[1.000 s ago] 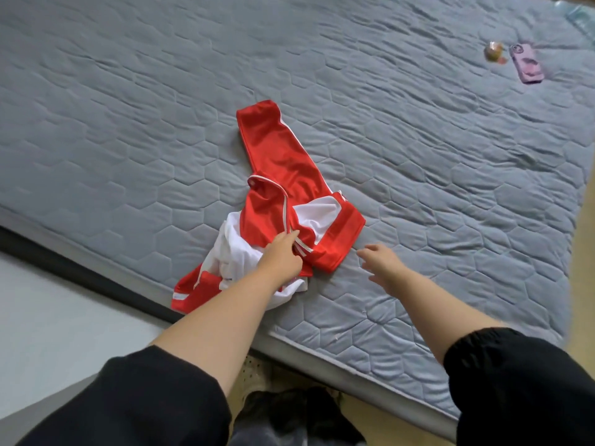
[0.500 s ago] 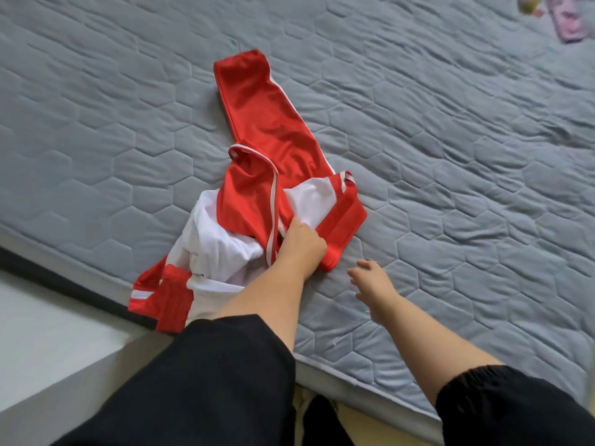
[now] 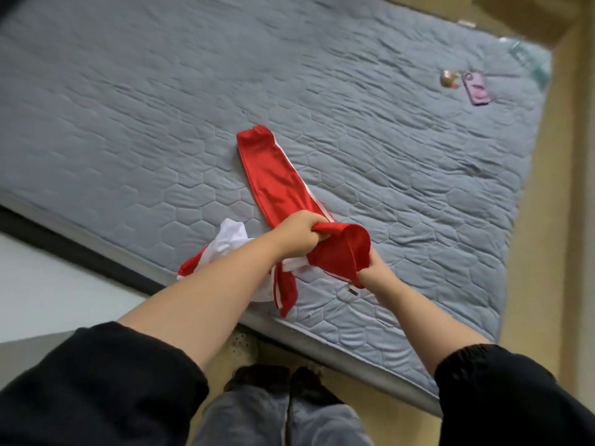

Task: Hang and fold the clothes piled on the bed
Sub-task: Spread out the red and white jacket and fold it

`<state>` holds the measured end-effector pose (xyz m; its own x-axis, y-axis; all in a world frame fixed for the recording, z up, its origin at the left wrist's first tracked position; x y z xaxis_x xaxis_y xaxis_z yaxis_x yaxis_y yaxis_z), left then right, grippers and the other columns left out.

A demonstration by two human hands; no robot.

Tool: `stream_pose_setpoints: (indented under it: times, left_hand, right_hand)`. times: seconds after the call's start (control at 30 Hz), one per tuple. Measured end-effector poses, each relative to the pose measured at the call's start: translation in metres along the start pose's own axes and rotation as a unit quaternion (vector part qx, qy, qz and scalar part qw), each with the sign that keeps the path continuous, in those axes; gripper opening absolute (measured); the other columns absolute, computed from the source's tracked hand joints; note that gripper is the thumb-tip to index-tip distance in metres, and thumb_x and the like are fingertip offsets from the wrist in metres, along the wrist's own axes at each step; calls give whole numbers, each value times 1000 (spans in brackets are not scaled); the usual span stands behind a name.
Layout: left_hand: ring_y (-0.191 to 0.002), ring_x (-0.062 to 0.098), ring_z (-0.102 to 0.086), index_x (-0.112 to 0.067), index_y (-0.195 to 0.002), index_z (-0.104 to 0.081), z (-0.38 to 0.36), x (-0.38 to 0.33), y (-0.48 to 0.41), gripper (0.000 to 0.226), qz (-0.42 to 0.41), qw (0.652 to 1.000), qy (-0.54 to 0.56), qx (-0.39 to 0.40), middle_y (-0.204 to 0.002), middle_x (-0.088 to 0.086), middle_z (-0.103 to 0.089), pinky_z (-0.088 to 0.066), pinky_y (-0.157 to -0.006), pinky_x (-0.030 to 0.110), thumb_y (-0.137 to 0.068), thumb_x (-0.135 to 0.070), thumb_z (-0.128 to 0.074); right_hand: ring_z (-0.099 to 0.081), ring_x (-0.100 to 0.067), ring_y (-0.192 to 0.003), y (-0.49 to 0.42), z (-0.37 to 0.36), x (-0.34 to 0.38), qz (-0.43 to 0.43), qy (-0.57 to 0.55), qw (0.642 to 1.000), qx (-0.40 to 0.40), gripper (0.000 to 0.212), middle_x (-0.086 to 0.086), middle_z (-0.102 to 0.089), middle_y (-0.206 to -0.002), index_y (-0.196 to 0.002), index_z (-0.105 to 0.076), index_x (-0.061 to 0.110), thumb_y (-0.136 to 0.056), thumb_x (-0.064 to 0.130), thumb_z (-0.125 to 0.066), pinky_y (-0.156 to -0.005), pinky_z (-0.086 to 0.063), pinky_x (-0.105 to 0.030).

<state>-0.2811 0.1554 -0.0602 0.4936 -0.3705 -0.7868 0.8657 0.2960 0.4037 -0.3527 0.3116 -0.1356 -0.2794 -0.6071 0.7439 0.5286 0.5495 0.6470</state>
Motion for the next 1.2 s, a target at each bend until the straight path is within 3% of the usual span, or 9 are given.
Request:
stream_pose_setpoints:
  times: [0.1, 0.23, 0.5, 0.63, 0.7, 0.8, 0.93, 1.07, 1.2]
  left_hand:
    - [-60, 1, -45, -27, -58, -51, 18, -43, 30, 40, -18, 999, 2, -37, -57, -15, -47, -34, -59, 21, -87, 0, -56]
    - [-45, -9, -40, -5, -68, -60, 50, -71, 80, 26, -3, 990, 75, -121, -47, -13, -42, -30, -49, 10, -89, 9, -52]
    - [-80, 20, -54, 3, -110, -63, 103, -81, 212, 21, 66, 939, 203, -271, -87, 10, -60, -46, -76, 32, -99, -6, -48]
    - [-82, 19, -60, 5, -117, -59, 119, -95, 292, 26, 59, 910, 252, -324, -91, 10, -64, -51, -81, 30, -100, -8, -46]
    - [-78, 16, -63, -2, -112, -62, 118, -100, 338, 22, 56, 896, 281, -338, -87, 8, -66, -53, -76, 27, -100, -10, -45]
    - [-73, 16, -64, -10, -94, -64, 105, -105, 415, 19, 48, 871, 318, -372, -82, 6, -68, -55, -70, 26, -100, -13, -46]
    - [-74, 15, -65, -11, -90, -64, 71, -105, 533, 21, 43, 808, 343, -477, -81, 4, -69, -54, -74, 26, -100, -11, -46]
    - [-90, 23, -63, -15, -89, -64, 27, -88, 652, 22, 146, 764, 237, -583, -93, 7, -66, -48, -90, 34, -100, -12, -45]
    - [-79, 25, -57, -8, -81, -58, -22, -82, 765, 27, 296, 703, 63, -643, -77, 7, -59, -37, -68, 30, -100, -21, -44]
  right_hand:
    - [-52, -13, -68, 26, 28, 12, -48, -22, 995, -79, 20, -1, -61, -71, -85, -65, 11, -74, -1, -54, -61, -45, -24]
    - [-41, -13, -57, 53, 36, 19, -160, -115, 977, -84, 23, 4, -56, -46, -72, -51, 16, -90, 3, -42, -53, -31, -25]
    - [-69, -27, -67, 124, -75, 103, -103, -377, 902, 186, 36, -20, -68, -77, -92, -56, -5, -92, -13, -21, -63, -58, -37]
    - [-65, -16, -58, 171, -118, 131, -45, -265, 925, 269, 27, -11, -67, -71, -94, -59, 4, -98, -2, -34, -59, -58, -27]
    - [-61, -9, -60, 204, -137, 142, 33, -87, 942, 324, 24, -6, -61, -75, -93, -58, 10, -96, -7, -40, -60, -55, -22]
    - [-60, 7, -57, 264, -168, 149, 176, 125, 908, 358, 33, 0, -56, -80, -86, -55, 15, -90, -17, -48, -57, -47, -11]
    - [-63, -6, -63, 354, -210, 145, 222, 70, 889, 394, 28, -1, -64, -75, -90, -60, 7, -82, -19, -55, -62, -52, -20]
    - [-65, -17, -60, 440, -245, 132, 187, 51, 880, 434, 16, -15, -63, -75, -80, -63, -1, -84, -14, -55, -55, -56, -24]
    - [-64, -18, -73, 516, -268, 123, 285, 160, 841, 431, 10, -8, -68, -82, -94, -68, 3, -85, 1, -66, -73, -56, -29]
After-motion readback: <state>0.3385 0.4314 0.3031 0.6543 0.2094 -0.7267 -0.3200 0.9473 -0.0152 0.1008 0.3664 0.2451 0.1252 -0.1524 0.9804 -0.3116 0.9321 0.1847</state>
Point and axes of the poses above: each hand's wrist, its own y-axis away from the middle knuckle, its own z-axis out of the back of the hand, x = y × z, the point moved 6 cm from there along -y, towards the middle knuckle
